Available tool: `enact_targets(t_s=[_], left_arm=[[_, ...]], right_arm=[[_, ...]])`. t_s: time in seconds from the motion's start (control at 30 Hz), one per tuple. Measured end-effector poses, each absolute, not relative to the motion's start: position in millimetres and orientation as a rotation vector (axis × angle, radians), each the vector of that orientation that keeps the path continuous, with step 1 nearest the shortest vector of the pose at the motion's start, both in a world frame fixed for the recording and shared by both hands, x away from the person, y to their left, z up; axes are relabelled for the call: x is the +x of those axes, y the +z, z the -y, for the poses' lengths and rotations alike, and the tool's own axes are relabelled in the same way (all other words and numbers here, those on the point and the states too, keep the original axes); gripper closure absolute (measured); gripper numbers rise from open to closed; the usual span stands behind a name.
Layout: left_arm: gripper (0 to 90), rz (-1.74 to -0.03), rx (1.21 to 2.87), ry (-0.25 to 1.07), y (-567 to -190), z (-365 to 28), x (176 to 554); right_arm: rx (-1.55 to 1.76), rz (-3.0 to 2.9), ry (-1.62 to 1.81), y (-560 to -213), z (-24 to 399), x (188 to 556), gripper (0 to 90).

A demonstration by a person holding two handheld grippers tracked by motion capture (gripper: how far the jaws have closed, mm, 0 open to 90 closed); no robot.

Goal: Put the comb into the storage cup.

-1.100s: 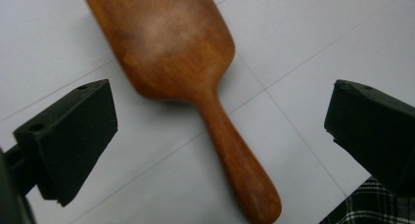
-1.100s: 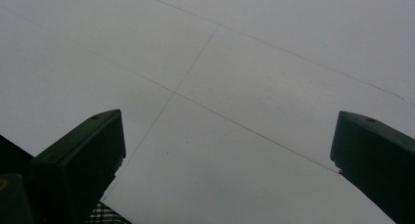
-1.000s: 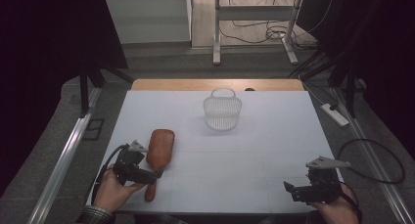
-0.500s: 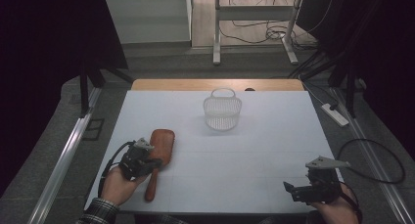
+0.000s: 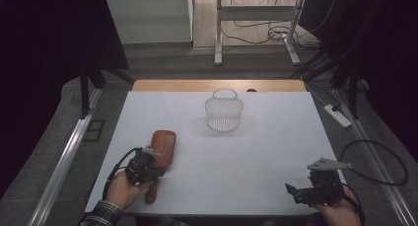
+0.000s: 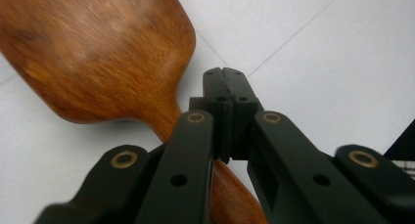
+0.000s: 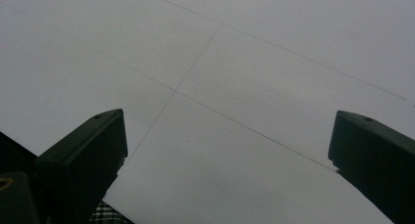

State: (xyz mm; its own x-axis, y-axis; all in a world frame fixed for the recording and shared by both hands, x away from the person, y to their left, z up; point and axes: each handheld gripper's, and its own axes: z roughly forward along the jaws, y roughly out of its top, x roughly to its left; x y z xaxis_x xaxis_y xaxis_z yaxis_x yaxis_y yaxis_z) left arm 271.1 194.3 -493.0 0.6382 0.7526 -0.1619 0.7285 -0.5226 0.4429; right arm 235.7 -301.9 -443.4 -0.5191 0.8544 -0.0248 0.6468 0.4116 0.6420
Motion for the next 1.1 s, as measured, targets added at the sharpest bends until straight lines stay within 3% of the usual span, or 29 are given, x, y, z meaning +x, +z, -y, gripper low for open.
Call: enact_targets(t_s=[0.6,1.1], left_arm=[[89.1,-1.24,2.463,-0.01,-505.7,-196.2,276.1],[89.1,-1.322,2.462,0.038,-505.1,-217.6,275.9]], right_arm=[[1.289,-2.33,0.817,-443.7,301.4,235.8,1.9],[1.289,-2.331,0.81,-443.8,301.1,236.0,2.2]])
